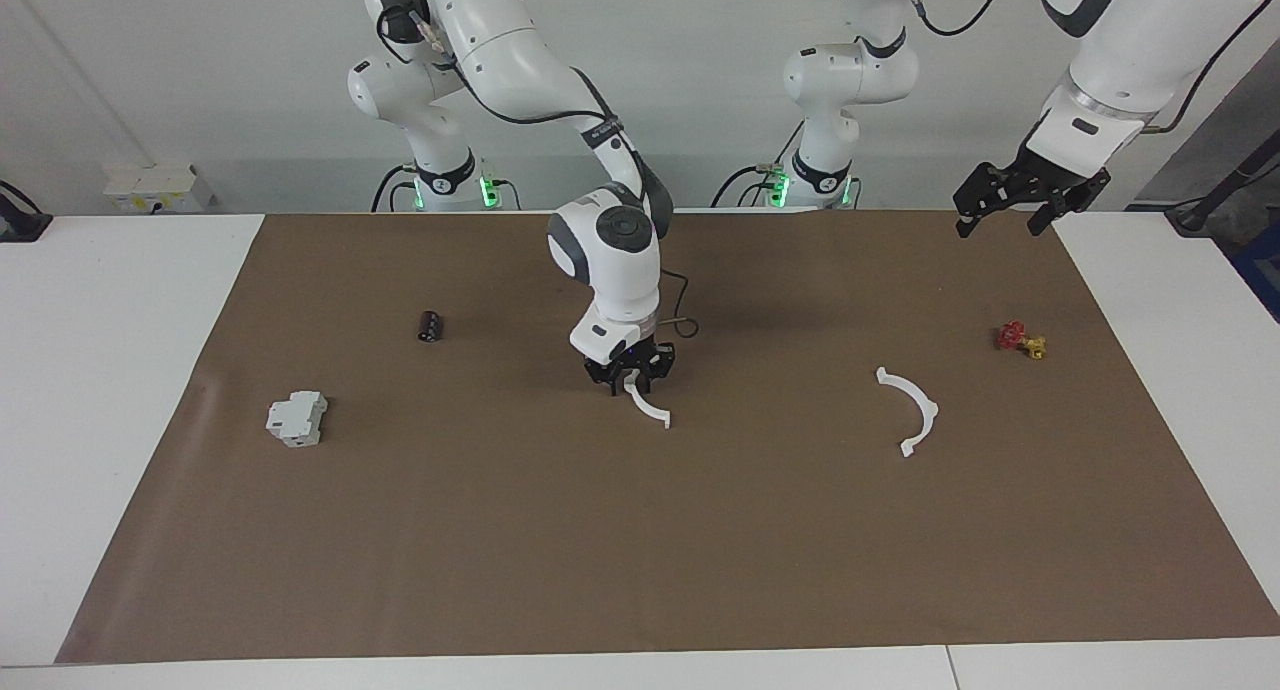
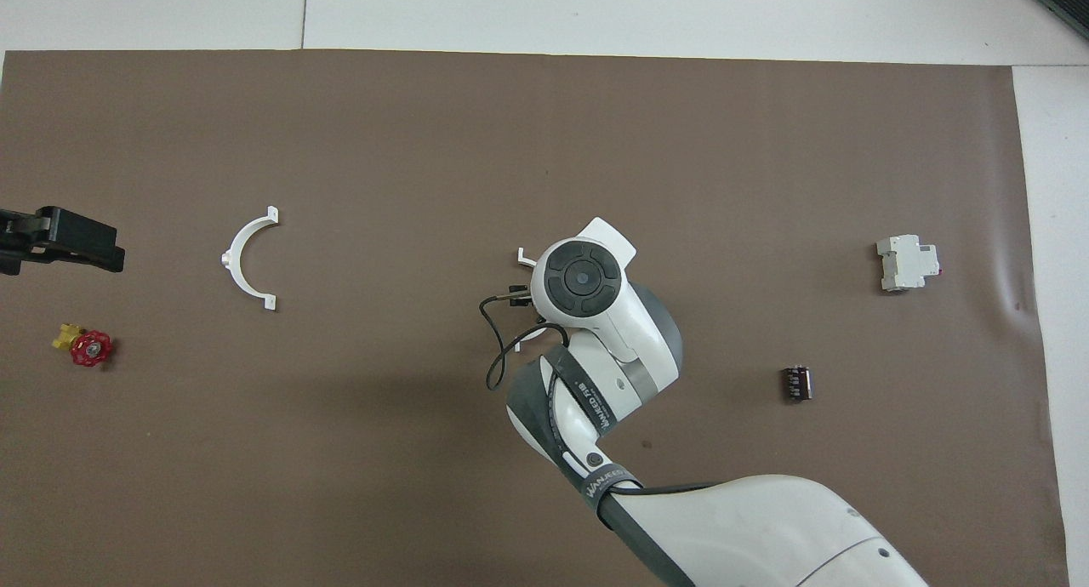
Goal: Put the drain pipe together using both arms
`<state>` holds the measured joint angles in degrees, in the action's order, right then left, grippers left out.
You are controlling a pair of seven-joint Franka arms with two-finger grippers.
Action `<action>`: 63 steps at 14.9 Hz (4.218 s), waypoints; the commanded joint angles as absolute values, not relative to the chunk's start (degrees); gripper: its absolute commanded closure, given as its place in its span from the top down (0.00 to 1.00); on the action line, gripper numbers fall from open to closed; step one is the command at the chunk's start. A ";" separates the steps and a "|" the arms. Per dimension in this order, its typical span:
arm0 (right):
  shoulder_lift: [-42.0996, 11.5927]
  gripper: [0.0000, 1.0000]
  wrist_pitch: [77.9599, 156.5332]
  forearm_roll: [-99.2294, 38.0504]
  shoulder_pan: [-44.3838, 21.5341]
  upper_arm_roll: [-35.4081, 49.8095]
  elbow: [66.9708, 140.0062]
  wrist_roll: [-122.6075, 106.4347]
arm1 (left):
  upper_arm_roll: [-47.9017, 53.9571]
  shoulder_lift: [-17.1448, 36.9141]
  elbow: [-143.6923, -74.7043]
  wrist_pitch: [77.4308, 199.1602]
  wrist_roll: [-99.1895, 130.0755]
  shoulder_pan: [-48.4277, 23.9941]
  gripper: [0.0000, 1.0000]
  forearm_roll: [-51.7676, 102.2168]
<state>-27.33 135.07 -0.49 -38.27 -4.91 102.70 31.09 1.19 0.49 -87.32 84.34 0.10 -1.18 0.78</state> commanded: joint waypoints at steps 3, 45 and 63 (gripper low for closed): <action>-17.95 1.00 127.64 1.05 -34.47 -5.80 102.48 31.64 | 0.88 -5.60 -101.80 102.06 2.89 -1.05 1.00 0.79; 3.60 1.00 88.24 2.20 -1.85 -3.78 94.22 -2.02 | 1.14 12.39 -110.67 127.64 14.56 -3.59 0.00 0.97; 3.69 1.00 88.77 1.76 -1.76 -3.78 94.57 -1.76 | 1.14 16.88 -115.13 137.64 46.67 -28.21 0.00 -6.94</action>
